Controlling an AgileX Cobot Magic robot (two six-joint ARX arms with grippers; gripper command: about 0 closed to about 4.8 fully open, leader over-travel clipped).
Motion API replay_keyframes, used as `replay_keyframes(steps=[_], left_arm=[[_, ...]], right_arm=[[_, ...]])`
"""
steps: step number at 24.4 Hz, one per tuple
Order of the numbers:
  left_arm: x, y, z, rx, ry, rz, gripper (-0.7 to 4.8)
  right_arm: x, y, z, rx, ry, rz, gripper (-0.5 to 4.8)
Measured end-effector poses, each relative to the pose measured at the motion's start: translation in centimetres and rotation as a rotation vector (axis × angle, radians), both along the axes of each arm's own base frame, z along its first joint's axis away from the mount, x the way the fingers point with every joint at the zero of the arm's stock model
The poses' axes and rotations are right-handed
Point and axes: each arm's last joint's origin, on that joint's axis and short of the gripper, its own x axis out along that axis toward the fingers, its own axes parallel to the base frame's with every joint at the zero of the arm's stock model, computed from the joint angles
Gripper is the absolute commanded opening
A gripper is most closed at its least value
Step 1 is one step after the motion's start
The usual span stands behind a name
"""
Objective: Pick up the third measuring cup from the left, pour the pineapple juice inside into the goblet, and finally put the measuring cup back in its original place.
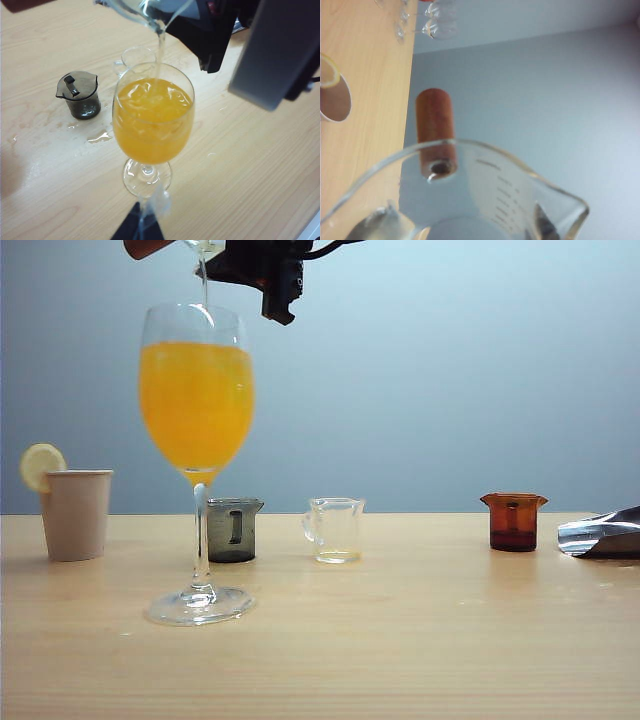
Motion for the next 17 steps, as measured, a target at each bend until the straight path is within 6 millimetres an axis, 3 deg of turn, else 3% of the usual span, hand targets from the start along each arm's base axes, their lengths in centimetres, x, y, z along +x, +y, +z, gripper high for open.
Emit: replay_keyframes(steps=[17], left_arm=[[0.02, -0.01, -0.01, 0.001, 0.001, 0.0, -0.05]], right_arm=[[-0.14, 0.08, 0.19, -0.083, -0.152, 0.047, 1.98]])
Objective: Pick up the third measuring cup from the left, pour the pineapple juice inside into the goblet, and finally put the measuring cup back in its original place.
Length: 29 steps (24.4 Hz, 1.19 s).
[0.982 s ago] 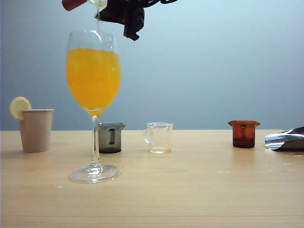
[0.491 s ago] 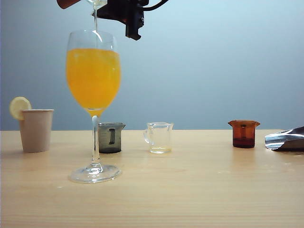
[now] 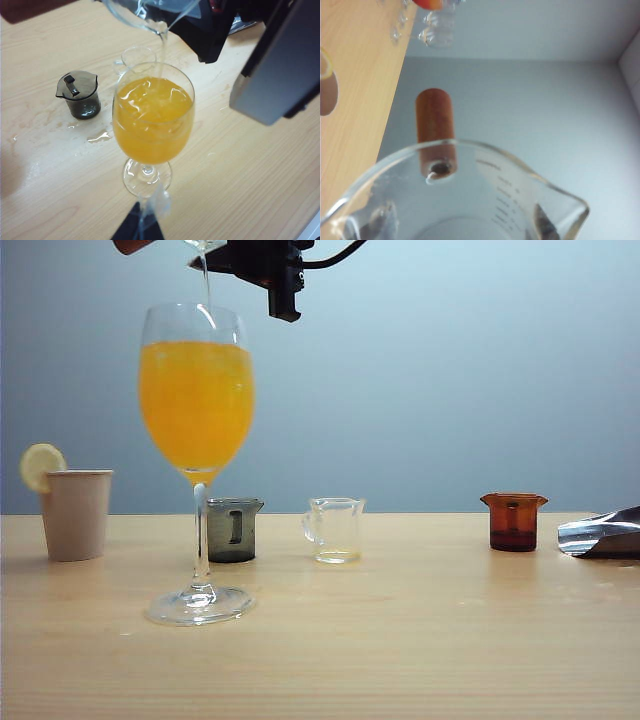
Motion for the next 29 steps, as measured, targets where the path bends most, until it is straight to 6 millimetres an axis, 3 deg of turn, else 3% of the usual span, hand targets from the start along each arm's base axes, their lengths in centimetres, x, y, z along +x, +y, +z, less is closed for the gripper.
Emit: replay_keyframes(steps=[11, 17, 21, 25, 29], left_arm=[[0.0, 0.0, 0.0, 0.0, 0.0, 0.0, -0.05], [0.0, 0.0, 0.0, 0.0, 0.0, 0.0, -0.05], [0.0, 0.0, 0.0, 0.0, 0.0, 0.0, -0.05], [0.0, 0.0, 0.0, 0.0, -0.001, 0.0, -0.05], [0.0, 0.0, 0.0, 0.0, 0.0, 0.0, -0.05]], right_arm=[[-0.1, 0.1, 0.0, -0.027, -0.044, 0.044, 1.98], [-0.1, 0.0, 0.0, 0.021, 0.035, 0.033, 1.98], [0.0, 0.0, 0.1, 0.135, 0.189, 0.002, 1.98], [0.2, -0.3, 0.7, 0.375, 0.387, -0.045, 1.98], [1.7, -1.7, 1.0, 0.639, 0.61, -0.115, 1.98]])
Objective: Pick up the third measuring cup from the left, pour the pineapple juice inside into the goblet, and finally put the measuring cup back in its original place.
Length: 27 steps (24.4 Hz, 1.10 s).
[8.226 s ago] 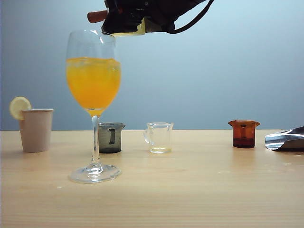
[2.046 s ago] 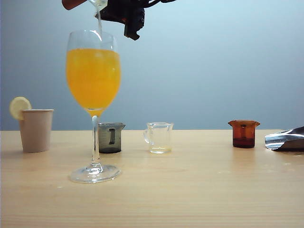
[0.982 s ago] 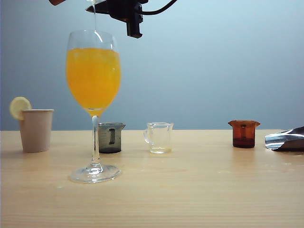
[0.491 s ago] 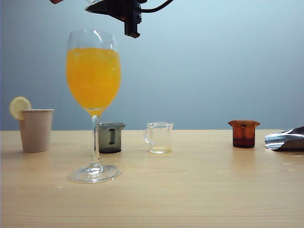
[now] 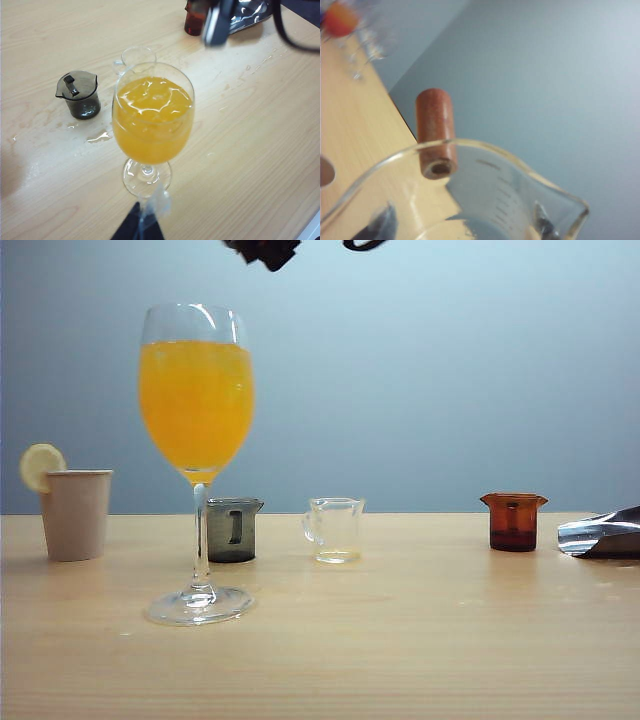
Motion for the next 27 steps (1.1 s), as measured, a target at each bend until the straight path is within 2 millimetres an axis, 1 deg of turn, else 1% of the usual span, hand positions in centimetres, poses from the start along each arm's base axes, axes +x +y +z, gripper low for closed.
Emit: replay_keyframes(steps=[1, 4, 6, 9, 10, 12, 15, 16, 17, 18, 19, 22, 27], left_arm=[[0.0, 0.0, 0.0, 0.0, 0.0, 0.0, -0.05], [0.0, 0.0, 0.0, 0.0, 0.0, 0.0, -0.05], [0.0, 0.0, 0.0, 0.0, -0.001, 0.0, -0.05], [0.0, 0.0, 0.0, 0.0, -0.001, 0.0, -0.05], [0.0, 0.0, 0.0, 0.0, 0.0, 0.0, -0.05], [0.0, 0.0, 0.0, 0.0, 0.0, 0.0, -0.05], [0.0, 0.0, 0.0, 0.0, -0.001, 0.0, -0.05], [0.0, 0.0, 0.0, 0.0, 0.0, 0.0, -0.05], [0.0, 0.0, 0.0, 0.0, -0.001, 0.0, -0.05], [0.0, 0.0, 0.0, 0.0, -0.001, 0.0, -0.05], [0.0, 0.0, 0.0, 0.0, 0.0, 0.0, -0.05], [0.0, 0.0, 0.0, 0.0, -0.001, 0.0, -0.05], [0.0, 0.0, 0.0, 0.0, -0.001, 0.0, -0.05]], right_arm=[[0.7, -1.0, 0.3, 0.105, 0.081, -0.018, 1.98], [1.6, -2.5, 0.7, 0.24, 0.169, -0.04, 2.01], [1.9, -3.4, 0.5, 0.291, 0.21, -0.054, 2.01], [1.5, -4.6, -0.9, 0.302, 0.259, -0.08, 2.01], [1.0, -5.5, -2.0, 0.31, 0.282, -0.111, 2.02], [0.0, -6.9, -3.5, 0.351, 0.313, -0.172, 2.02], [-0.3, -8.5, -5.6, 0.416, 0.376, -0.259, 2.01], [-0.3, -9.1, -6.9, 0.448, 0.429, -0.308, 2.01], [-0.4, -9.4, -7.7, 0.465, 0.458, -0.337, 2.01], [-0.5, -9.7, -9.1, 0.475, 0.503, -0.375, 2.01], [-0.3, -9.7, -10.3, 0.468, 0.54, -0.405, 2.01], [0.2, -9.6, -12.0, 0.452, 0.584, -0.443, 2.01], [1.8, -9.5, -15.7, 0.503, 0.666, -0.492, 2.01]])
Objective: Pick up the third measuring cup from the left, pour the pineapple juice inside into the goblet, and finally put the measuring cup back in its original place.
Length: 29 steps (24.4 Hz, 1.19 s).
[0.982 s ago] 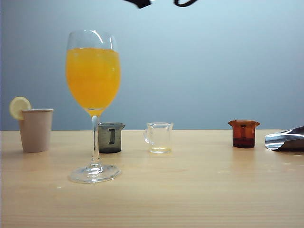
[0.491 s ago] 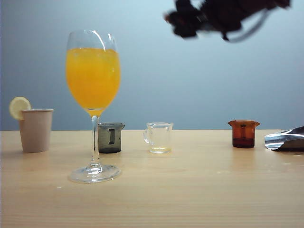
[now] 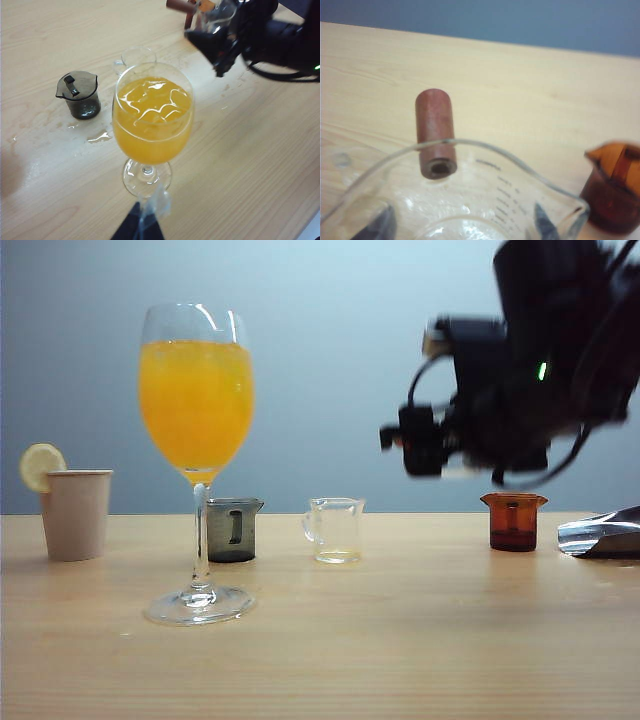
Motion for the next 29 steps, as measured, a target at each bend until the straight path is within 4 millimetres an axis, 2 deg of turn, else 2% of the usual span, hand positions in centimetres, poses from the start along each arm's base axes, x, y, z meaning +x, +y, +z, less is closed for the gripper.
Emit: replay_keyframes(steps=[2, 5, 9, 12, 16, 23, 29], left_arm=[[0.0, 0.0, 0.0, 0.0, 0.0, 0.0, -0.05], [0.0, 0.0, 0.0, 0.0, 0.0, 0.0, -0.05], [0.0, 0.0, 0.0, 0.0, 0.0, 0.0, -0.05], [0.0, 0.0, 0.0, 0.001, -0.001, 0.003, -0.05], [0.1, 0.1, 0.0, 0.027, -0.014, 0.053, -0.05], [0.2, 0.2, 0.0, 0.048, -0.027, 0.098, -0.05], [0.2, 0.2, 0.0, 0.048, -0.027, 0.098, -0.05]], right_arm=[[0.8, 0.0, -2.1, 0.01, 0.02, -0.028, 2.01], [1.5, -0.2, -3.7, 0.014, 0.023, -0.049, 2.02], [4.1, -0.1, -4.6, 0.024, 0.008, -0.083, 2.01], [6.6, 0.9, -5.1, 0.039, -0.008, -0.076, 2.01], [8.2, 1.7, -6.0, 0.039, -0.005, -0.071, 2.01], [8.5, 1.8, -7.6, 0.013, 0.049, -0.064, 2.01], [8.6, 1.8, -7.6, 0.024, 0.057, -0.058, 2.01]])
